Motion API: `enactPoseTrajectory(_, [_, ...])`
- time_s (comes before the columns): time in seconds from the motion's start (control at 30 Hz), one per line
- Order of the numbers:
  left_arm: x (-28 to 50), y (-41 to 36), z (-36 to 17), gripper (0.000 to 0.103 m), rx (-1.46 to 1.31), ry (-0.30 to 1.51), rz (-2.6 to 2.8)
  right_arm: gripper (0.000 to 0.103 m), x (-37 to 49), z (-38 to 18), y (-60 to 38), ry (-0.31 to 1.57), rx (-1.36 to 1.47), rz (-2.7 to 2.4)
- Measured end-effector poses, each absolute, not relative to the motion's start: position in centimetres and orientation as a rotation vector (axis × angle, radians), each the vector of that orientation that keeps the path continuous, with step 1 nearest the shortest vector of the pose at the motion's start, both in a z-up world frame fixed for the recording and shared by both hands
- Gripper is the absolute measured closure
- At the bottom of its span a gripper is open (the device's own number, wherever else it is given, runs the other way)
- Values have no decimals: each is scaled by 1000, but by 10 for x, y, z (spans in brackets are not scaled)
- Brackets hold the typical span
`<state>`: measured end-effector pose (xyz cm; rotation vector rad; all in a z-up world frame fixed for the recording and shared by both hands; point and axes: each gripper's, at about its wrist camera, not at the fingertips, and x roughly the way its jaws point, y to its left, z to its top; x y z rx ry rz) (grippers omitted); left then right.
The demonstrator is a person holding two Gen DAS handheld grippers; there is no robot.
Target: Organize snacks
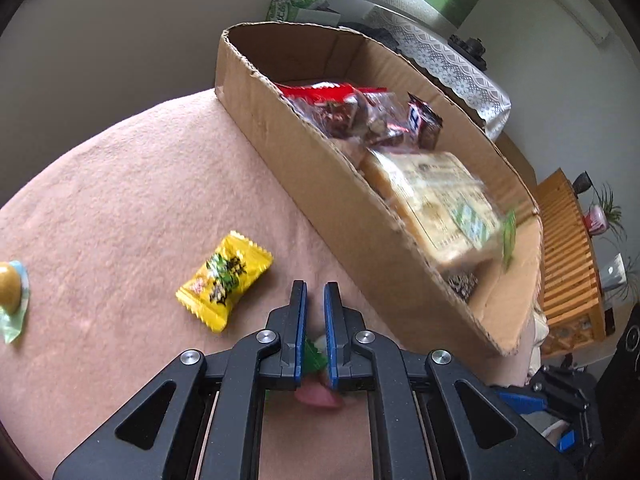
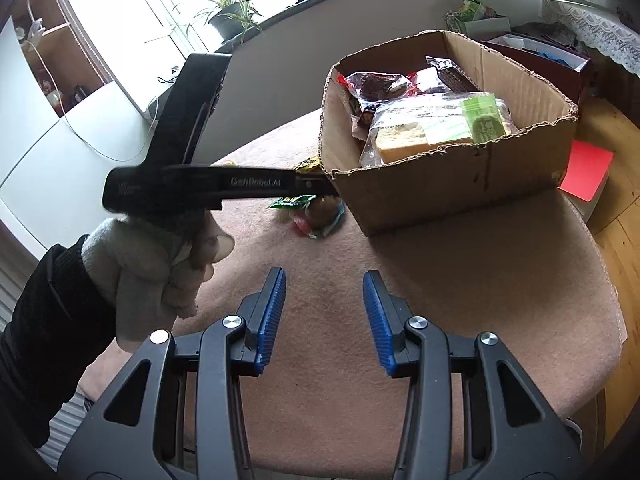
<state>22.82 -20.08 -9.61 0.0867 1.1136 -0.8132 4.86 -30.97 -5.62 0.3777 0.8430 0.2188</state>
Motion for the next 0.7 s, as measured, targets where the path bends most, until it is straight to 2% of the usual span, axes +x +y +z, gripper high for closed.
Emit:
enactPoseTrajectory(0.17, [194,-186,-93,96,200,1053,-805,60,43,-54,-304,842,370,222])
enactPoseTrajectory(0.53, [160,-149,-87,96,206,1009,-730,60,60,-55,-279,850,260,235])
enactPoseTrajectory(0.6, [157,-148,-82,88,212,971,-714,60,66,-56,-278,846,251,214])
enactPoseTrajectory(0.7, [165,-157,-80,87,223,955,-726,60,73,-58,-276,841,256,216])
